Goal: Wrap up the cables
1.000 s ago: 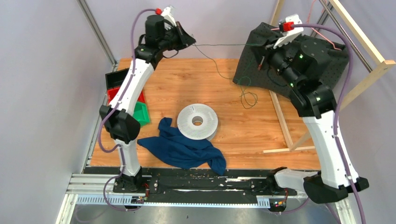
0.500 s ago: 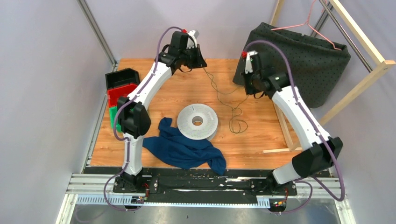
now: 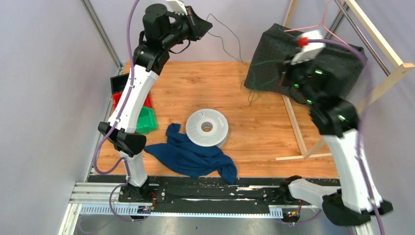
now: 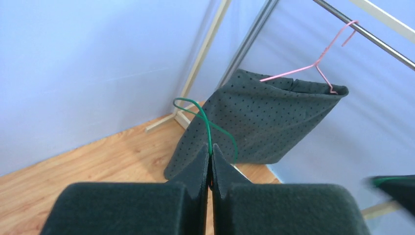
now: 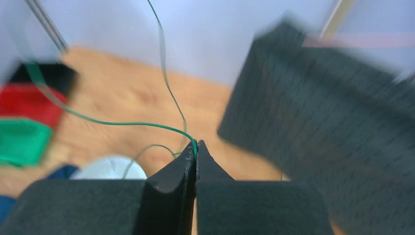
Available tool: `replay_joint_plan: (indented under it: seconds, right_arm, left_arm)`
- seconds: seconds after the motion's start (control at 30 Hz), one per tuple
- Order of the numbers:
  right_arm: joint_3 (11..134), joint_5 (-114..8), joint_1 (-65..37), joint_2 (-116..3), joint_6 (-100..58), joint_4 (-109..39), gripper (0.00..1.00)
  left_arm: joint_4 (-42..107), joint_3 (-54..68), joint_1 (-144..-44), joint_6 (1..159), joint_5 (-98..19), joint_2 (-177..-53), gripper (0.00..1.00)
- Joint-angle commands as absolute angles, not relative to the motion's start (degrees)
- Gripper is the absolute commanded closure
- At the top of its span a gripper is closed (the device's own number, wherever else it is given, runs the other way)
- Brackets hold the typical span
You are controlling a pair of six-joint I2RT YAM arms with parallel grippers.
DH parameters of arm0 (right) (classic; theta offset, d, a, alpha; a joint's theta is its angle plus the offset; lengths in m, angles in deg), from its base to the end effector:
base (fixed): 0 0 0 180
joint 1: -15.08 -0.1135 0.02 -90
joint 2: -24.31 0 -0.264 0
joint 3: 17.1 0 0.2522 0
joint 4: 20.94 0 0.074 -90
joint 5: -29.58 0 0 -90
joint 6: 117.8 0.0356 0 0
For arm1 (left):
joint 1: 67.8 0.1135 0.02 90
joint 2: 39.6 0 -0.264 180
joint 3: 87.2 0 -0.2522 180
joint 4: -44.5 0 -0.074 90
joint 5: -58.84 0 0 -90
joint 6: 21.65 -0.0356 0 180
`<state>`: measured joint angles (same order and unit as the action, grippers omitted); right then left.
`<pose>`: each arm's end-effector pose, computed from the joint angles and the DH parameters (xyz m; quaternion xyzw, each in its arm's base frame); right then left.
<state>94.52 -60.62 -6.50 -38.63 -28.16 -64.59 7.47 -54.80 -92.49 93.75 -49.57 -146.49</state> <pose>0.1633 0.0645 0.5476 -0.1273 0.6633 0.1346 0.7251 0.3546 -0.1754 0.5375 0.1125 0.6759 -0.4040 0.6060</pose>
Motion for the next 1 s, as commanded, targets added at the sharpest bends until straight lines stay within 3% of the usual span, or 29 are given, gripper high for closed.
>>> replay_joint_plan:
  seconds: [0.0,0.2,0.5,0.57,0.6,0.7,0.83,0.97]
  right_arm:
    - [82.3,-65.3,-5.7,-48.9,-28.2,-75.0,0.99]
    - [90.0,-59.2,-5.6,-51.3,-26.0,-77.8,0.99]
    - [95.9,-54.7,-5.6,-44.9,-23.7,-68.4,0.99]
    - [98.0,-53.5,-5.6,-45.2,-23.0,-68.4,0.99]
    - [99.5,-52.8,-5.6,-45.9,-22.6,-68.6,0.99]
    - [104.5,-51.9,-5.5,-48.4,-21.2,-70.5,0.99]
    - [107.5,-52.0,-5.5,-50.4,-19.5,-71.1,0.99]
    - [109.5,-53.4,-5.4,-53.6,-16.9,-74.6,0.99]
  left_arm:
    - [7.2,-52.6,-92.0,94.6,-50.5,-149.3,1.0]
    - [14.5,-44.8,-92.2,96.4,-58.0,-150.1,1.0]
    - [11.9,-43.9,-93.0,96.0,-52.4,-151.7,0.98]
    - [7.0,-46.0,-93.0,95.8,-47.9,-154.0,0.78]
    - [3.4,-48.4,-93.0,95.6,-46.1,-156.6,0.56]
    - [-1.4,-51.8,-92.9,95.3,-47.9,-159.3,0.28]
    - [0.3,-48.4,-92.9,93.5,-50.8,-156.6,0.09]
    - [0.1,-45.3,-93.0,89.3,-58.9,-153.3,0.09]
